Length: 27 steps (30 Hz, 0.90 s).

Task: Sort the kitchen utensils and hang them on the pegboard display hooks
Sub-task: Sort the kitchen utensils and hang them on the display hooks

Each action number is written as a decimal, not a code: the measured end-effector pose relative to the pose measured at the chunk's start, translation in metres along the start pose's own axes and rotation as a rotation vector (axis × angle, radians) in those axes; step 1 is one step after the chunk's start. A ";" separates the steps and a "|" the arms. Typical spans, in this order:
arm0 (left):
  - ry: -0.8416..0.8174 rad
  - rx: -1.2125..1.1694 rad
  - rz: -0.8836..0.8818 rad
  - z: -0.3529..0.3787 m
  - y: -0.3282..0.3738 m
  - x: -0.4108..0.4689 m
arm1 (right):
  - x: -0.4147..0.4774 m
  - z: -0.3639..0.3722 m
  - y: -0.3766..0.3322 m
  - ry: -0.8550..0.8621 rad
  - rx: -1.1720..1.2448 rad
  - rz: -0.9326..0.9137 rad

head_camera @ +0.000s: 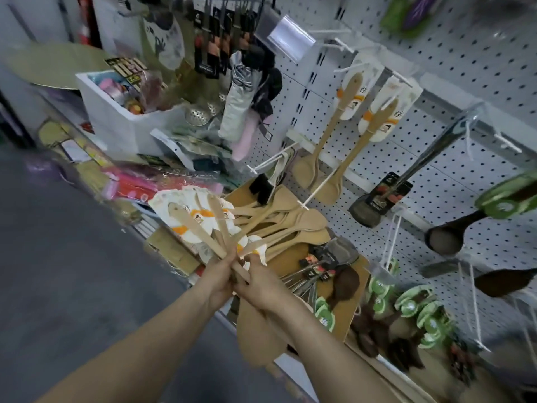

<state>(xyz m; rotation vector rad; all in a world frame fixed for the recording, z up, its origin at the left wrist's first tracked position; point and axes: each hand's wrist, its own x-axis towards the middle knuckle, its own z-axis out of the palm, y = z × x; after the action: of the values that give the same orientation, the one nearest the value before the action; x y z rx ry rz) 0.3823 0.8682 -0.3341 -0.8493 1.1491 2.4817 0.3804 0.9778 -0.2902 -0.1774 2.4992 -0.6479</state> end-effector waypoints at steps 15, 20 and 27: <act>-0.015 -0.023 -0.099 0.030 0.020 0.052 | 0.092 -0.038 0.024 0.058 -0.419 -0.119; -0.002 0.145 -0.164 0.032 0.030 0.066 | 0.134 -0.063 0.042 0.036 -0.714 -0.248; 0.000 0.170 -0.122 0.014 0.033 0.086 | 0.191 -0.088 0.078 0.137 -0.800 -0.310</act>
<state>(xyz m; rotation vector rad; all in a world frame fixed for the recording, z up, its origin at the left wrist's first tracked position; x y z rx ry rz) 0.2936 0.8578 -0.3593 -0.8440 1.2486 2.2498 0.1727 1.0335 -0.3543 -0.8436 2.7516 0.2805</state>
